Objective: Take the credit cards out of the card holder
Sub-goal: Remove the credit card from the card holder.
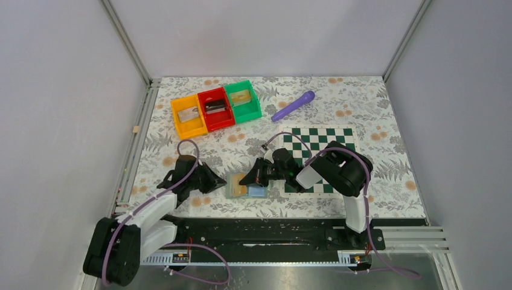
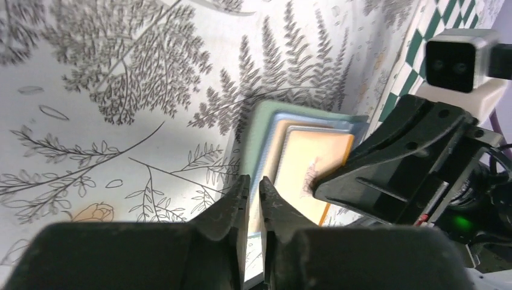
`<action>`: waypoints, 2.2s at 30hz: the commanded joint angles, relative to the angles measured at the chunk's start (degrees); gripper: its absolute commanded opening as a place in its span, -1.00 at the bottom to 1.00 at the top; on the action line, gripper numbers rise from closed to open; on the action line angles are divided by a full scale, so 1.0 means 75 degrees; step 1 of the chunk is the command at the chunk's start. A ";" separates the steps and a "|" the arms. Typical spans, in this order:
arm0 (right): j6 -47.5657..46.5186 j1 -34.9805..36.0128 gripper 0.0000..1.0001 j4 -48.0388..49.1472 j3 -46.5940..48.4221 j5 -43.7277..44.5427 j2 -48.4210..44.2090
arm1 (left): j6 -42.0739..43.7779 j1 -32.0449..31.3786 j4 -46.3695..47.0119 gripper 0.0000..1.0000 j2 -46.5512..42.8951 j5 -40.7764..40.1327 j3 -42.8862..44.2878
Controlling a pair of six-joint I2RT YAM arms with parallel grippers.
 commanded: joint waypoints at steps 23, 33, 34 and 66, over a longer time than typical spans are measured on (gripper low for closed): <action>0.0969 -0.0085 -1.00 0.1813 -0.0007 -0.0363 0.0051 | -0.0446 0.0078 0.2249 -0.15 -0.0425 0.1228 -0.0791; 0.1036 -0.0085 -1.00 0.1818 0.0008 -0.0371 0.0161 | -0.0951 0.0080 0.3508 -0.58 -0.0304 0.1838 -0.1148; 0.1027 -0.0085 -1.00 0.1784 0.0001 -0.0364 0.0164 | -0.0979 0.0081 0.3525 -0.75 -0.0304 0.1821 -0.1159; 0.0995 -0.0568 -0.97 0.2354 -0.0654 -0.0621 0.0056 | -0.0874 0.0339 0.3410 -1.00 0.0315 0.1543 -0.1277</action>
